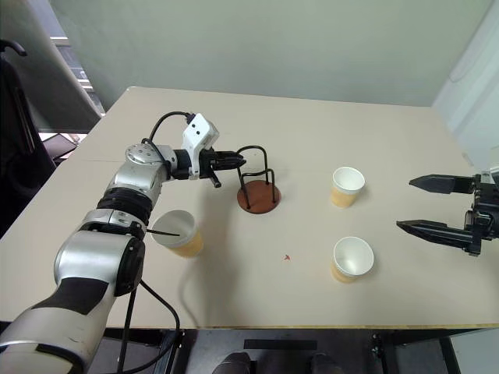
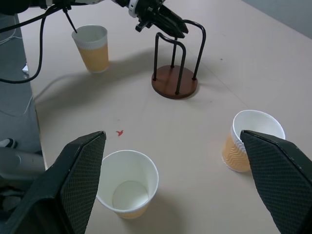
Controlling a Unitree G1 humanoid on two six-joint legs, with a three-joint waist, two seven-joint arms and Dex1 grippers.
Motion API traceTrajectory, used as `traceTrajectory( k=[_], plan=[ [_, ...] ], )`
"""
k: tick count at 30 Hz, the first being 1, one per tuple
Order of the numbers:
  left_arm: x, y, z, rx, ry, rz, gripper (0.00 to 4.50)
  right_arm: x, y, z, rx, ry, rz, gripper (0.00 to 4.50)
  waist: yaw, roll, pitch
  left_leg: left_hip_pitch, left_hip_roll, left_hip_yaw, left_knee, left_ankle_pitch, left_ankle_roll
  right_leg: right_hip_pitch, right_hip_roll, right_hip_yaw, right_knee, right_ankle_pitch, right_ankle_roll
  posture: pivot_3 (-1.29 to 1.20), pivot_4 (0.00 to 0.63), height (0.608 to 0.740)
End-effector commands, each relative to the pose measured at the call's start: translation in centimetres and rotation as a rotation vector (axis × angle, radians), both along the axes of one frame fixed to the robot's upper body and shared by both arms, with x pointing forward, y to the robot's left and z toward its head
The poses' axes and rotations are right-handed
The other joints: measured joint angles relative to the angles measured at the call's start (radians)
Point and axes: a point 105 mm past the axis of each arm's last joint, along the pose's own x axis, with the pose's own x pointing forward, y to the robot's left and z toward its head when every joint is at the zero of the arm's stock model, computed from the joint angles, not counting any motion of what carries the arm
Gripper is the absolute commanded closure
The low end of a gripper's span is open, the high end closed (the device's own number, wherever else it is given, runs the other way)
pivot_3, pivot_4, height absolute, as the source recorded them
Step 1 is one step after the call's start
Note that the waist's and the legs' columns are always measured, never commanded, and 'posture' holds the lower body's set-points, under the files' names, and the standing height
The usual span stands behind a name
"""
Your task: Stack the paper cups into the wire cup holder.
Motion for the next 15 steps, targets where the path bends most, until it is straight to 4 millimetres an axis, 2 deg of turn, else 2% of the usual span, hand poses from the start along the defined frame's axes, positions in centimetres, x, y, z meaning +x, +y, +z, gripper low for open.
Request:
traceTrajectory(
  k=[1, 6, 8, 11, 15],
  plan=[
    [0.2, -0.3, 2.1, -0.013, -0.064, -0.01, 4.48, -0.4, 0.0, 1.2, 0.002, -0.06, -0.002, 0.0, 0.0, 0.0, 0.0, 0.0, 0.0, 0.0, 0.0, 0.0, 0.0, 0.0, 0.0, 0.0, 0.0, 0.0, 0.0, 0.0, 0.15, 0.74],
    [-0.1, -0.1, 2.8, -0.037, -0.056, -0.032, 4.48, -0.4, -0.1, 1.3, -0.001, -0.066, 0.0, 0.0, 0.0, 0.0, 0.0, 0.0, 0.0, 0.0, 0.0, 0.0, 0.0, 0.0, 0.0, 0.0, 0.0, 0.0, 0.001, 0.0, 0.15, 0.74],
    [-0.8, -0.7, 3.2, -0.034, -0.047, -0.099, 4.48, -0.7, 0.3, 1.4, -0.008, -0.063, 0.03, 0.0, 0.0, 0.0, 0.0, 0.0, 0.0, 0.0, 0.0, 0.0, 0.0, 0.0, 0.0, 0.0, 0.0, 0.0, 0.001, 0.0, 0.15, 0.74],
    [-2.6, -2.1, 3.9, -0.025, -0.027, -0.253, 4.48, -0.9, 0.5, 1.4, -0.017, -0.059, 0.049, 0.0, 0.003, 0.0, 0.0, -0.001, 0.0, 0.0, 0.001, 0.0, 0.0, -0.001, 0.0, 0.0, 0.001, 0.0, 0.001, 0.0, 0.15, 0.74],
    [-6.3, -3.9, 4.6, -0.014, -0.002, -0.445, 4.48, -0.5, 0.5, 1.3, -0.018, -0.058, 0.045, 0.0, 0.004, 0.0, 0.0, -0.001, -0.001, 0.001, 0.001, 0.0, 0.0, 0.0, 0.0, 0.0, 0.003, 0.0, 0.001, 0.0, 0.15, 0.74]
  ],
)
